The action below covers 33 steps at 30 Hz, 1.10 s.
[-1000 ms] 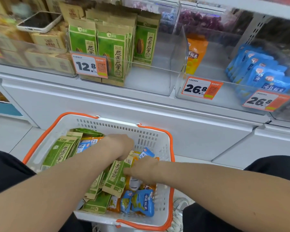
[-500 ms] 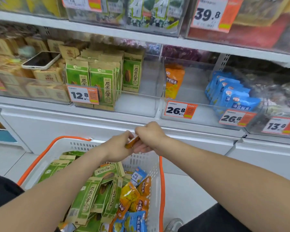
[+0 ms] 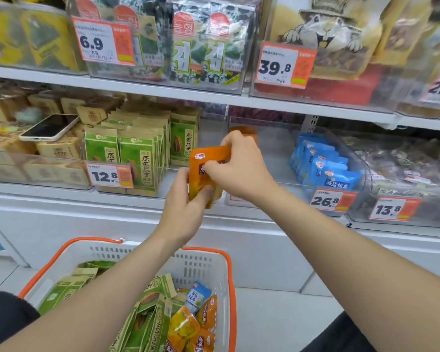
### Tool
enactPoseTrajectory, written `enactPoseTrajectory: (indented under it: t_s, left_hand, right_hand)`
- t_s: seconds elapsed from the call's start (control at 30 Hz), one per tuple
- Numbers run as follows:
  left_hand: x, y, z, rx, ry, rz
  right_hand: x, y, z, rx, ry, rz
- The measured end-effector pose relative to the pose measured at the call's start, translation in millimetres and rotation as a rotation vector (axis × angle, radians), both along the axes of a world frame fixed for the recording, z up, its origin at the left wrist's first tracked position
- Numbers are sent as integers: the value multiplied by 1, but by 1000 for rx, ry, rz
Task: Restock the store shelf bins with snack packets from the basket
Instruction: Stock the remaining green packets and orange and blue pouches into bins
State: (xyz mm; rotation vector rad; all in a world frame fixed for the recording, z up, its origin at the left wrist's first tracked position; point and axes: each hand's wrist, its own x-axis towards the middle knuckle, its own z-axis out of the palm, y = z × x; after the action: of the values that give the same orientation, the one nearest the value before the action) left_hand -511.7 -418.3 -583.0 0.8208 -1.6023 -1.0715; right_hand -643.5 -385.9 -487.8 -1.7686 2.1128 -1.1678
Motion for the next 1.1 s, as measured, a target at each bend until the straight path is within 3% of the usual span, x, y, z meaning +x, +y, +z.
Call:
enactPoseTrajectory:
  t_s: [0.07,0.13,0.23,0.4,0.57,0.67,0.77,0.9,1.1]
  left_hand:
    - [-9,-2,12,-44,7,35]
    - [-16,-7,18,-127,-64,61]
    - [-27,-11,23,-166,-129,42]
    - [-46,-20,32,-181,-129,28]
    - [-61,-19,31,-300,-243,124]
    - [-66,-21,24,-372,-372,176]
    - [-68,-27,15,-306,-472,150]
    - [-67,-35,1,-342,-576,105]
    - [-65,-38,-5,-393,-547,125]
  right_hand:
    - [-9,-7,9,194,-374,40]
    - [-21,-15,15,228,-563,70]
    - [-42,-22,21,195,-625,124]
    - [-78,-26,20,310,-776,350]
    - [-103,-48,8,179,-954,83]
    - [-119,-65,-13,120,-898,-152]
    - [-129,-78,-33,147,-709,-275]
    - [-136,-95,-50,246,-560,-287]
    - [-116,-105,-39,370,-237,-319]
